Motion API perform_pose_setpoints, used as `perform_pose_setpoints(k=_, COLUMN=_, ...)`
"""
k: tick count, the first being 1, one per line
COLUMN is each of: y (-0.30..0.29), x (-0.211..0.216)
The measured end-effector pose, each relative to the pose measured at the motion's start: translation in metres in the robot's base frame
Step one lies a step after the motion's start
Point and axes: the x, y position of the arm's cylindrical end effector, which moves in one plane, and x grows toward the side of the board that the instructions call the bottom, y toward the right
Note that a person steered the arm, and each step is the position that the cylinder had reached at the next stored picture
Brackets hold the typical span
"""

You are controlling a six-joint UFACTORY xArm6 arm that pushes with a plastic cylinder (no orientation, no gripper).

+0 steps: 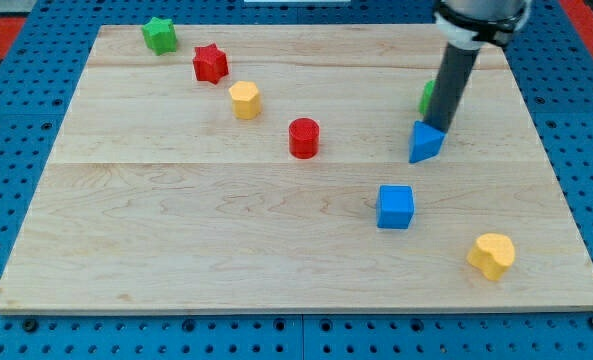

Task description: Move blue triangle closer to red circle

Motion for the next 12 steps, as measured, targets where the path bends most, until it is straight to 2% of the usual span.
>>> perform_pose_setpoints(k=2, y=-0.047, x=0.026)
perform_pose_setpoints(k=4, y=0.030, x=0.032)
perform_pose_setpoints(k=7, y=0.046, x=0.075)
perform_pose_setpoints(k=9, y=0.002, x=0.071)
perform_pose_setpoints(k=11, y=-0.073, x=0.054)
perform_pose_setpoints(k=12, y=-0.083, x=0.053)
